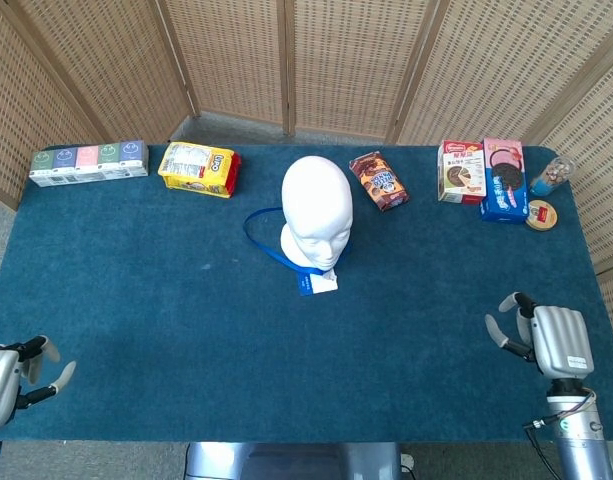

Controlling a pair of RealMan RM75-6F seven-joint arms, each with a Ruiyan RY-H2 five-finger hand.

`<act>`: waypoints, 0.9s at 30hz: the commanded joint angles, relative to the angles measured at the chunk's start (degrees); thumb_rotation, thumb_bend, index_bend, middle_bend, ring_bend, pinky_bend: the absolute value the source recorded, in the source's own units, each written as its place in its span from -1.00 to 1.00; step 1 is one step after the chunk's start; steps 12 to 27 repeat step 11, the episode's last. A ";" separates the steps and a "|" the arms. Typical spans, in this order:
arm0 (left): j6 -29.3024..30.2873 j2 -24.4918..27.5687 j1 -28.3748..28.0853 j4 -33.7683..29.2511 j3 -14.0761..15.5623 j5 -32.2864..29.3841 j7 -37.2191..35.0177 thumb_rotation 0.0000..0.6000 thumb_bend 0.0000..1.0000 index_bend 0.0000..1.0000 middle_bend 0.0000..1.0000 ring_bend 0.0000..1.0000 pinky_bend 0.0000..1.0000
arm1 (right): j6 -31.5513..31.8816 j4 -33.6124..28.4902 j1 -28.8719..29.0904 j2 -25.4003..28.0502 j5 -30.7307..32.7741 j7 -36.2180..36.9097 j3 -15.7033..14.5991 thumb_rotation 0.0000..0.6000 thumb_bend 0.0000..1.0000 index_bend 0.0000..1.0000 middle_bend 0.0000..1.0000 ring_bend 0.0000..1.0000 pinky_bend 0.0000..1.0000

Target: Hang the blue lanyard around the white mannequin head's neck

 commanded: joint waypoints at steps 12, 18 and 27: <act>0.12 1.71 1.57 -0.63 -1.07 -0.17 -1.09 0.30 -0.44 0.14 0.61 0.36 0.22 | -0.55 0.87 -0.92 -1.00 -0.43 1.03 0.86 -0.61 -0.22 -0.01 0.66 0.91 1.00; 0.12 1.71 1.57 -0.63 -1.07 -0.17 -1.09 0.30 -0.44 0.14 0.61 0.36 0.22 | -0.55 0.87 -0.92 -1.00 -0.43 1.03 0.86 -0.61 -0.22 -0.01 0.66 0.91 1.00; 0.12 1.71 1.57 -0.63 -1.07 -0.17 -1.09 0.30 -0.44 0.14 0.61 0.36 0.22 | -0.55 0.87 -0.92 -1.00 -0.43 1.03 0.86 -0.61 -0.22 -0.01 0.66 0.91 1.00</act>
